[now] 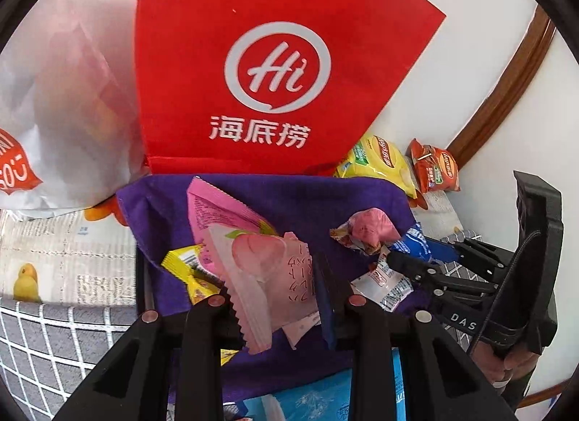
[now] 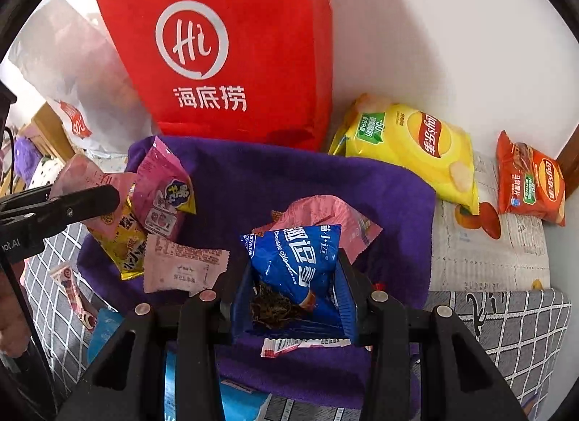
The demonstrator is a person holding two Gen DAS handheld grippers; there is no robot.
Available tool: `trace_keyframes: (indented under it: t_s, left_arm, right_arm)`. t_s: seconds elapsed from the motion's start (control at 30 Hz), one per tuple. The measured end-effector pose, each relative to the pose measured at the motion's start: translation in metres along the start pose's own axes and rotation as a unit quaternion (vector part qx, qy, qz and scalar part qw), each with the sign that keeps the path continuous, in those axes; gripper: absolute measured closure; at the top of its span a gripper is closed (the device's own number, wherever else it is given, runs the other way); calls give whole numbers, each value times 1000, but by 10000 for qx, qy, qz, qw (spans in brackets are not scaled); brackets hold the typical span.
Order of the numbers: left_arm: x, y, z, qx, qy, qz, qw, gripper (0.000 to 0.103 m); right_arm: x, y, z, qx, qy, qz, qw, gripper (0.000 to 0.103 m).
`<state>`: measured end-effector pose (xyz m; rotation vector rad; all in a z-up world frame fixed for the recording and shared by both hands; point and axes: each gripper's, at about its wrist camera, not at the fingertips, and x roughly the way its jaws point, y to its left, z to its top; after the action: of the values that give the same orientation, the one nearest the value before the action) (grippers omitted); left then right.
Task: Organize snacks
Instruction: 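Lower both held packets onto the purple towel and open both tools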
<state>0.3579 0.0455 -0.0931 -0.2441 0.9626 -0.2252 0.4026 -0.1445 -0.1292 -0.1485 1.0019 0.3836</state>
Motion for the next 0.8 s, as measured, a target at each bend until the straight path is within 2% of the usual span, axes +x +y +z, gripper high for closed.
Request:
trace_keyframes:
  t_s: [0.6, 0.73, 0.8]
  left_arm:
    - [23, 0, -5, 20, 325, 144, 9994, 75]
    - [28, 1, -5, -6, 382, 165, 9991, 75]
    - [29, 1, -5, 0, 388, 167, 9991, 75]
  right_arm:
    - [12, -3, -1, 18, 177, -164, 9997, 58]
    - [11, -2, -2, -49, 114, -144, 9998, 48]
    - [9, -1, -1, -50, 85, -120, 9999, 48]
